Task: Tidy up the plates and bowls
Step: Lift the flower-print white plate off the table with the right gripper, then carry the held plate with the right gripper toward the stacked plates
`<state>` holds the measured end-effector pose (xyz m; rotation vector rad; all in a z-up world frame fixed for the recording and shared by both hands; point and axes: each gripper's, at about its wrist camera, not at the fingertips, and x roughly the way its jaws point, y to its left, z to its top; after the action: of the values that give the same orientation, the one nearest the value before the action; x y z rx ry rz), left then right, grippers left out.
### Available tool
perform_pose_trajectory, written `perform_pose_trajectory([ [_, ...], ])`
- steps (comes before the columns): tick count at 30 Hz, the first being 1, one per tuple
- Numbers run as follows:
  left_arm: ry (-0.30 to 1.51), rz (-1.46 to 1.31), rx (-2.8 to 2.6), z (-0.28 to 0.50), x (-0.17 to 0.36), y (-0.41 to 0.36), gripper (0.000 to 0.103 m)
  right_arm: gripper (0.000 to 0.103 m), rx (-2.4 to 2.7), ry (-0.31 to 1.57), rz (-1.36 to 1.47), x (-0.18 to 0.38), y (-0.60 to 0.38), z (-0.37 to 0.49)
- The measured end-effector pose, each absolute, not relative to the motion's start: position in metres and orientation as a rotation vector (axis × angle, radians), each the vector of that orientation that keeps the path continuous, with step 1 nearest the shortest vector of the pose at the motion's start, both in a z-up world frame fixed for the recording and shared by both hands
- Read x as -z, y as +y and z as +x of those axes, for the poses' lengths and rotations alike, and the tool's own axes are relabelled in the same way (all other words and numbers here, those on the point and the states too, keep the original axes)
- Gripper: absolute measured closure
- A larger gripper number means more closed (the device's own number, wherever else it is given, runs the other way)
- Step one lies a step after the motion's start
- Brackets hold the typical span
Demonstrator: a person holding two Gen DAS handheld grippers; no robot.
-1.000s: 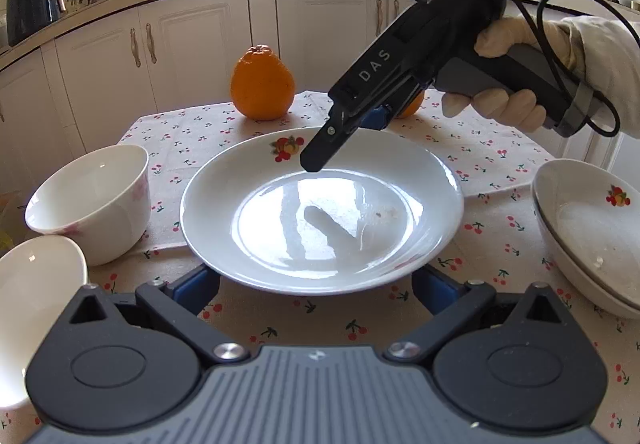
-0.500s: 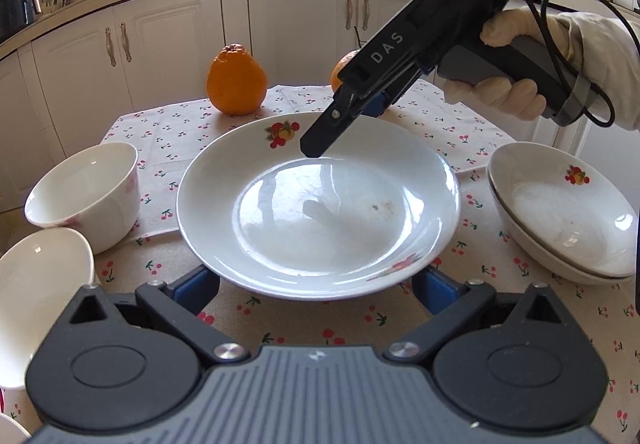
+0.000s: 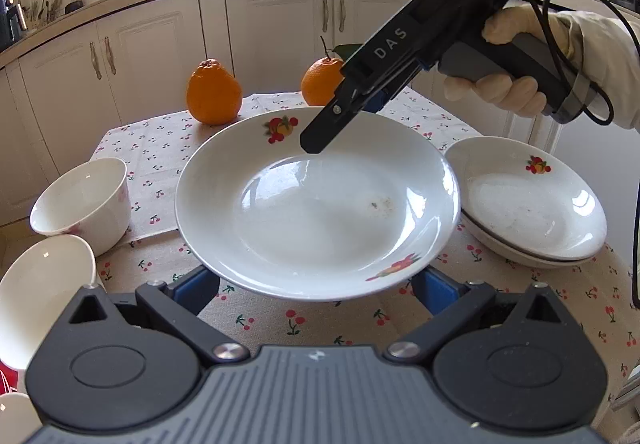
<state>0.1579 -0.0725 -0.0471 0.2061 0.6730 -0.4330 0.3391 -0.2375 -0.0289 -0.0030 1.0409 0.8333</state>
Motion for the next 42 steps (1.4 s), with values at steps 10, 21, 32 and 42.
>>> perform_pose_trajectory([
  [10, 0.664, 0.240, 0.491, 0.142, 0.038, -0.086, 0.002, 0.036, -0.782, 1.014, 0.034, 0.019, -0.264, 0.307],
  [21, 0.644, 0.283, 0.575, 0.125, 0.030, -0.110, 0.002, 0.036, -0.704, 0.980, 0.076, 0.010, -0.301, 0.271],
  [32, 0.640, 0.327, 0.674, 0.117, 0.031, -0.140, 0.002, 0.035, -0.605, 0.959, 0.131, 0.011, -0.343, 0.238],
  [42, 0.647, 0.351, 0.751, 0.119, 0.037, -0.163, 0.002, 0.035, -0.531, 0.955, 0.184, 0.020, -0.378, 0.219],
])
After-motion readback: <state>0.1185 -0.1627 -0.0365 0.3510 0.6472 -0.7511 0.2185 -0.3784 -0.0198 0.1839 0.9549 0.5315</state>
